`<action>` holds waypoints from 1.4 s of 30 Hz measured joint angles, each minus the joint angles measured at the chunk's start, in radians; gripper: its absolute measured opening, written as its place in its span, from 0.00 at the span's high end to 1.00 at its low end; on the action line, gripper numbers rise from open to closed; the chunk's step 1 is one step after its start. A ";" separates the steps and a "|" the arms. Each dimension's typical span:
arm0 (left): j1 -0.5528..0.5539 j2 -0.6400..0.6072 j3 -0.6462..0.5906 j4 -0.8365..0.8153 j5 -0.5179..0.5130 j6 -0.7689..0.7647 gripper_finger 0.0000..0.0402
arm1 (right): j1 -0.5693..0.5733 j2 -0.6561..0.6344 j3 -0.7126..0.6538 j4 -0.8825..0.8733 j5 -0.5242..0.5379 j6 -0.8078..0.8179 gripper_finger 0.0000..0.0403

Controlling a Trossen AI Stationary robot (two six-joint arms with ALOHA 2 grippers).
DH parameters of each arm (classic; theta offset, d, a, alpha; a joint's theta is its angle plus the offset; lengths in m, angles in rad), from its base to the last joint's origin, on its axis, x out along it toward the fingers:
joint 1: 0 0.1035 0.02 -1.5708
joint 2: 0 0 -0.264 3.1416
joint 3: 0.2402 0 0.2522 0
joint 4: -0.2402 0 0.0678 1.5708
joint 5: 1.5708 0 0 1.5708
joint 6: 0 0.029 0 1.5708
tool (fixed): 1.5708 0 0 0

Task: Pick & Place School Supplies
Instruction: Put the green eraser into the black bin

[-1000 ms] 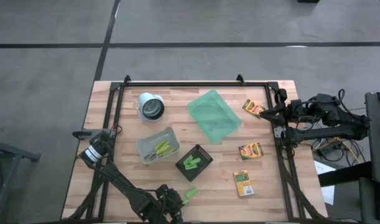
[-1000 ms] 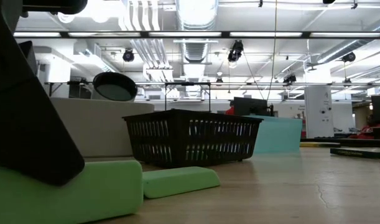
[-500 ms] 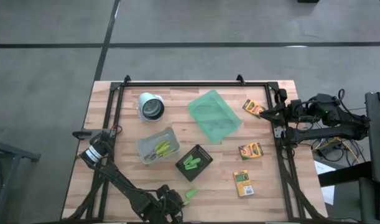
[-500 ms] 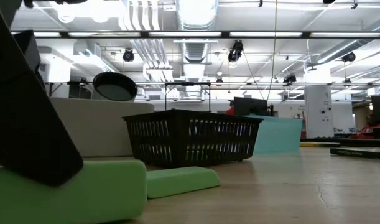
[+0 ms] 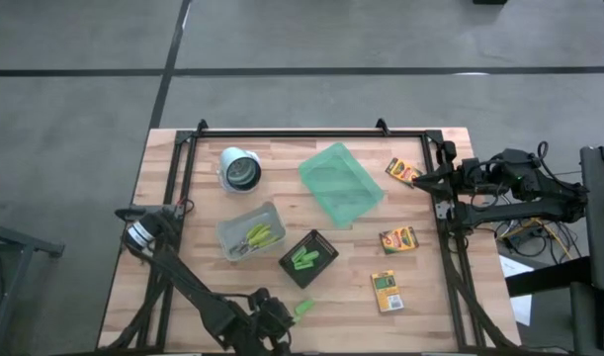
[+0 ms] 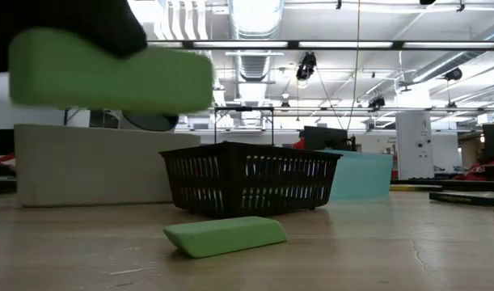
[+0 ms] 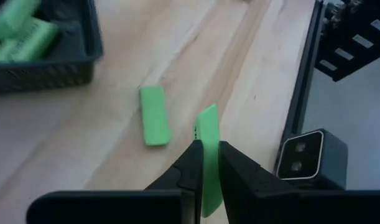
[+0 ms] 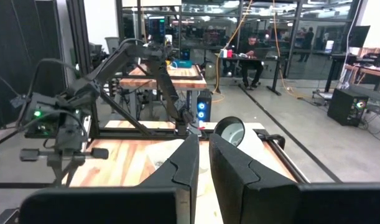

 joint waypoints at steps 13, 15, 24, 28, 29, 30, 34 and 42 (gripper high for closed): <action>0.110 -0.120 0.002 -0.056 0.006 0.134 0.90 | 0.000 0.000 0.000 0.001 0.000 0.000 0.91; 0.137 -0.132 0.002 -0.073 0.019 0.141 0.90 | 0.000 0.000 0.000 0.000 0.000 0.000 0.91; 0.272 -0.154 0.002 -0.090 0.119 0.169 0.90 | 0.000 0.000 0.000 0.000 0.000 0.000 0.91; 0.320 -0.154 0.002 -0.108 0.171 0.170 0.90 | 0.000 0.000 0.000 0.000 0.000 0.000 0.91; 0.329 -0.154 0.001 -0.116 0.175 0.169 0.90 | 0.000 0.000 0.000 0.000 0.000 0.000 0.91; 0.338 -0.154 0.001 -0.120 0.180 0.169 0.90 | 0.000 0.000 0.000 0.000 0.000 0.000 0.91; 0.364 -0.154 0.001 -0.147 0.185 0.169 0.90 | 0.000 0.000 0.000 0.000 0.000 0.000 0.91; 0.385 -0.151 0.000 -0.233 0.105 0.035 0.90 | 0.000 0.000 0.000 0.000 0.000 0.000 0.91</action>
